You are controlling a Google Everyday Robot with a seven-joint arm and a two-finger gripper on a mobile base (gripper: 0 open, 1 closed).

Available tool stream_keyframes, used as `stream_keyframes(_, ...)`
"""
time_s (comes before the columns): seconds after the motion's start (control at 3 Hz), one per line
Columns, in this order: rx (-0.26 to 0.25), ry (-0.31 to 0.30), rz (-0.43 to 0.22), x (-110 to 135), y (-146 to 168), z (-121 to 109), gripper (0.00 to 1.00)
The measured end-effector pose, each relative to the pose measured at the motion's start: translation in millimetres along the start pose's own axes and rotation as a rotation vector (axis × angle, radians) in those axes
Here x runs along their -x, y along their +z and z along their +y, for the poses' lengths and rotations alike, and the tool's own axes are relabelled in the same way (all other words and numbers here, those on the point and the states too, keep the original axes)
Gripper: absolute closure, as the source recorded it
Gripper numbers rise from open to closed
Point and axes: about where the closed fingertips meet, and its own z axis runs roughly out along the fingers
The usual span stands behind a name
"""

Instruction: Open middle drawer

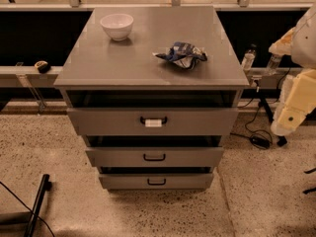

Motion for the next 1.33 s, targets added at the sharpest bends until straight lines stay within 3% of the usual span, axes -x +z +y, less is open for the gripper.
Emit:
stream_keyframes(0.33, 0.03, 0.005, -0.036, -1, 36, 18, 0.0)
stream_keyframes(0.67, 0.041, 0.011, -0.022, -6, 49, 23, 0.0)
stream_keyframes(1.0, 0.063, 0.016, -0.058, -13, 65, 18, 0.0)
stream_keyframes(1.33, 0.114, 0.006, -0.166, -24, 141, 50, 0.0)
